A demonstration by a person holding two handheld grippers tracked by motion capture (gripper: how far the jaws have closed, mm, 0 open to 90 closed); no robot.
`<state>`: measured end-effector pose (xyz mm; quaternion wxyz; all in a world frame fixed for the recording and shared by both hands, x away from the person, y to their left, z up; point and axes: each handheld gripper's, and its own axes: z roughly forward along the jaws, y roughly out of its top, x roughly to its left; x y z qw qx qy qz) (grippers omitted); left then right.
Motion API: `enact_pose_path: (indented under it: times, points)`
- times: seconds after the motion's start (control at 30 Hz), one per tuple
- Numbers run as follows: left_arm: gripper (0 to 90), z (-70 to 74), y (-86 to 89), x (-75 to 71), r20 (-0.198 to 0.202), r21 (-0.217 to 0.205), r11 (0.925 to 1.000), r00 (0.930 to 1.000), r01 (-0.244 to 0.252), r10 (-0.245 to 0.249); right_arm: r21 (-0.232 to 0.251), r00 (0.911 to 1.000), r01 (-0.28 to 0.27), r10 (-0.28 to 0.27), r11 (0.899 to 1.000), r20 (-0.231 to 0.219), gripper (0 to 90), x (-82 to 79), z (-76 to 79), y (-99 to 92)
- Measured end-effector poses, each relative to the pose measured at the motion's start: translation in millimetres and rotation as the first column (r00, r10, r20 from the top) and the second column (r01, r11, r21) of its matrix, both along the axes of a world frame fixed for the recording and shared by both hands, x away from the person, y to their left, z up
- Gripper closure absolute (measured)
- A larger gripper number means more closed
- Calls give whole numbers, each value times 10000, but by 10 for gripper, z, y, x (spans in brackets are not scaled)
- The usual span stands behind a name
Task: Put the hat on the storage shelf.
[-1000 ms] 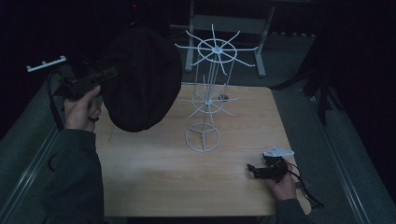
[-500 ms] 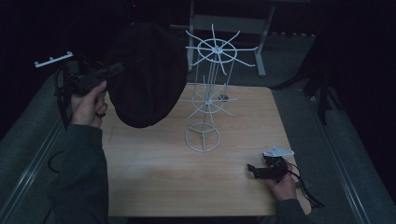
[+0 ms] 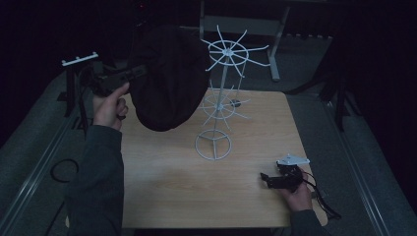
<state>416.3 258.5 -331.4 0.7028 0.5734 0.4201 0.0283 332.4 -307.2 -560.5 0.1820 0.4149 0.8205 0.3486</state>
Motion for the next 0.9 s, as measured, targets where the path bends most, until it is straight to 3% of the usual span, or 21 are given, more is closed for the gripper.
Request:
enact_pose_path:
  times: [0.3,0.53,0.9]
  points:
    - [771,-120,-175,83,-522,532,9984,9985,207,-179,1,10000,5,-5,10000,-17,123,-1,0,1]
    - [729,-191,-270,129,-903,979,9952,9958,-85,174,5,10000,18,-18,10000,-16,123,-2,0,1]
    - [682,-220,-346,149,-983,1236,9922,9947,-179,302,4,10000,8,-8,10000,-13,123,-4,0,1]
